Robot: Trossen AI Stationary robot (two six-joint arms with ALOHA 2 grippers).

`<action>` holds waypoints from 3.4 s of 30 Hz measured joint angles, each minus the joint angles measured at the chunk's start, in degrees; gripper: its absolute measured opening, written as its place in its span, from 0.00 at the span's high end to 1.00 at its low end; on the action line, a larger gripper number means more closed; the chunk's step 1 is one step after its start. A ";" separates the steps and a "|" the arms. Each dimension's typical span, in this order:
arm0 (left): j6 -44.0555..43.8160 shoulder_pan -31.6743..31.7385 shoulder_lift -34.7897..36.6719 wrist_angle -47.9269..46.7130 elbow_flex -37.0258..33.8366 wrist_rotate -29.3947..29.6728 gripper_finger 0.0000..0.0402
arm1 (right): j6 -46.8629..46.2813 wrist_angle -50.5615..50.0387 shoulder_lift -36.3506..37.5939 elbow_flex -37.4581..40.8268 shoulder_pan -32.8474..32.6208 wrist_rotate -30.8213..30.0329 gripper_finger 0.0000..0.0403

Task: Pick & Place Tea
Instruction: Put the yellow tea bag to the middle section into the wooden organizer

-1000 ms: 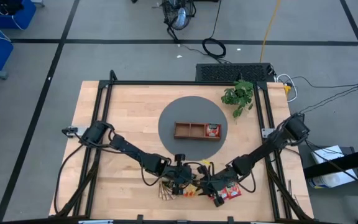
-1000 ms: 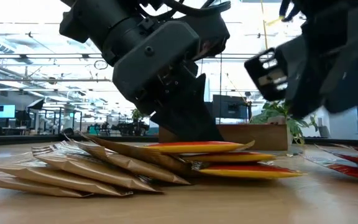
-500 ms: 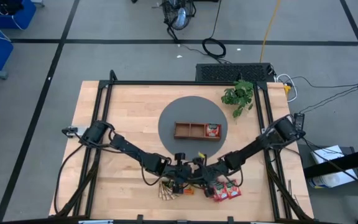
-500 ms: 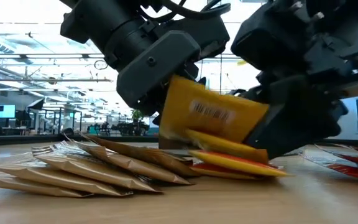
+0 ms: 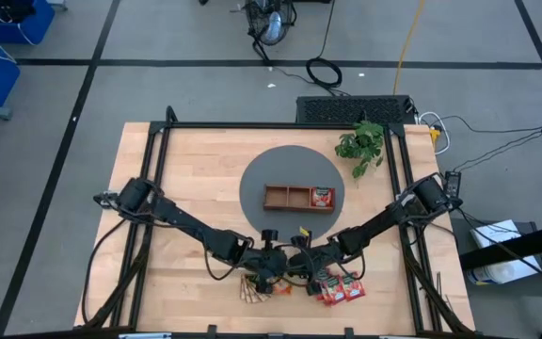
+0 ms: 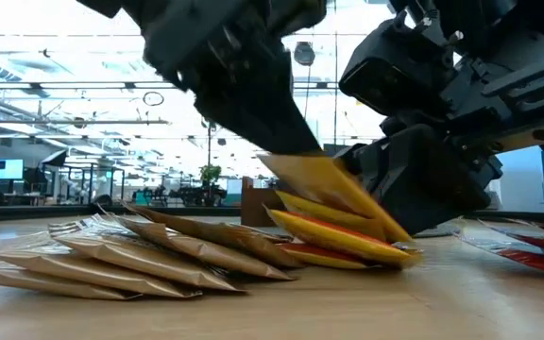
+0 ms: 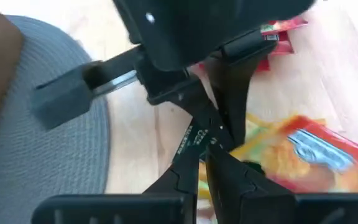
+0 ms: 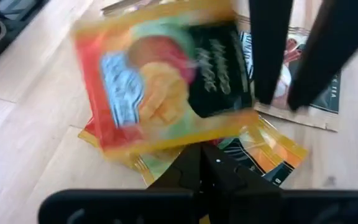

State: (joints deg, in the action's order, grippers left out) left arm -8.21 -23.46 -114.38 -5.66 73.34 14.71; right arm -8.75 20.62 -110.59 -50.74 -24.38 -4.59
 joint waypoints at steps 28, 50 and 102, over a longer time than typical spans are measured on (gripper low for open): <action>-7.37 -1.58 0.36 5.60 -7.23 0.39 0.91 | 0.48 -0.46 2.10 0.25 2.10 -2.84 1.00; -9.81 -0.60 0.19 16.36 -14.91 0.82 0.91 | -17.47 -15.77 12.70 0.24 4.55 2.35 0.72; -6.93 -0.51 0.10 17.56 -14.91 1.67 0.91 | -39.47 -12.79 8.07 0.13 20.70 27.26 0.66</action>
State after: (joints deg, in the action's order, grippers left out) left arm -15.14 -23.97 -114.28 11.90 58.43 16.38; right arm -48.23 7.83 -102.52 -50.61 -3.68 22.67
